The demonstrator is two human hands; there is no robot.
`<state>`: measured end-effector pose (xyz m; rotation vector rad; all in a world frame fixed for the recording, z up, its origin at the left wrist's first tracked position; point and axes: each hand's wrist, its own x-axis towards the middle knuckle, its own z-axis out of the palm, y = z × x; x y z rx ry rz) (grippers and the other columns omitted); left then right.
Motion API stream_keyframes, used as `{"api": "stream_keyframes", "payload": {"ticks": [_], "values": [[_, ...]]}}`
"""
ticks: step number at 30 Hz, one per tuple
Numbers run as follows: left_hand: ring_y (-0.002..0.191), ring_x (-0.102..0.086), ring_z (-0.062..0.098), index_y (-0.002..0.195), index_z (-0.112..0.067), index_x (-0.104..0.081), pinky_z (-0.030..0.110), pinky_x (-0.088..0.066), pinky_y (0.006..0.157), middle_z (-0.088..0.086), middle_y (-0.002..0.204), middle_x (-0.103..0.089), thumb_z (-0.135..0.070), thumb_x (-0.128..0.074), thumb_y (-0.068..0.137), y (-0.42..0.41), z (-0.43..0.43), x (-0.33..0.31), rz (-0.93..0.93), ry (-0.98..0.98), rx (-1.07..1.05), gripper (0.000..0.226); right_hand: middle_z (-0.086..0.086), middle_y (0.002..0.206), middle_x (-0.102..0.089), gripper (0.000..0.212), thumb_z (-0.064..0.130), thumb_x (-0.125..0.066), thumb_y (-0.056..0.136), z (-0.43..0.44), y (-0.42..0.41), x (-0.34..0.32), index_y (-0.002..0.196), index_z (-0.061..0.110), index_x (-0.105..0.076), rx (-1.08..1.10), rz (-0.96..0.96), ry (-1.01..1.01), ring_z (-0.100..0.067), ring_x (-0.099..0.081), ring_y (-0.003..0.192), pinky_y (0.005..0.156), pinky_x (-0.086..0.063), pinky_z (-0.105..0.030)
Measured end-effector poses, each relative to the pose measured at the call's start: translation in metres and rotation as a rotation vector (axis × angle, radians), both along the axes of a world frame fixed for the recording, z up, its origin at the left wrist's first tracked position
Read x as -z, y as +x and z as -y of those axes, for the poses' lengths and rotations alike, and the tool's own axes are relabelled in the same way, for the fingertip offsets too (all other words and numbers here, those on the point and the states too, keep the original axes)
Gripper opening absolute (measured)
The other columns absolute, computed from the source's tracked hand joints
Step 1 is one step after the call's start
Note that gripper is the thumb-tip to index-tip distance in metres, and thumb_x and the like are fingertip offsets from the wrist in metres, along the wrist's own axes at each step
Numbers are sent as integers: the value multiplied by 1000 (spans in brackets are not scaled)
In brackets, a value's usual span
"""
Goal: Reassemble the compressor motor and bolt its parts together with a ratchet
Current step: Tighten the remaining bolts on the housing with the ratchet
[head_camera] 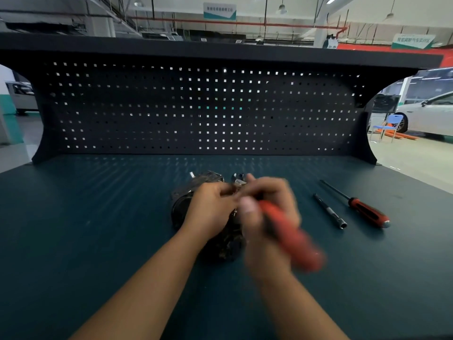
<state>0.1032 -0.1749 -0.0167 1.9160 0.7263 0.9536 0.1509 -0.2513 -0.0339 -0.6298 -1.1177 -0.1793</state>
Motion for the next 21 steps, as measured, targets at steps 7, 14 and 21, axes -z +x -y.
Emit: {"api": "stream_keyframes", "payload": {"ticks": [7,14,21], "values": [[58,-57,-7,68,-19,-73,4,-40,56,-9,71,-72,-31,-66,86,-4,-5,8,88,-8,64,23,-3,64,-56,13,20,-59,78,-5,100,-20,74,8,-55,-853,-1057,25,-19,-60,62,80,-52,-40],[68,-56,3,69,-19,-74,9,-39,59,0,79,-73,-37,-63,87,-4,-8,9,65,-24,77,28,6,52,-45,17,17,-59,77,-17,147,-16,63,10,-51,-842,-1231,48,-7,-45,40,61,-51,-24],[64,-57,-1,72,-24,-70,6,-39,58,-14,72,-72,-34,-63,88,-1,-3,8,50,-22,109,19,5,47,-35,28,14,-53,69,39,103,-18,43,17,-44,-574,-1088,188,-12,-38,41,61,-43,-23]]}}
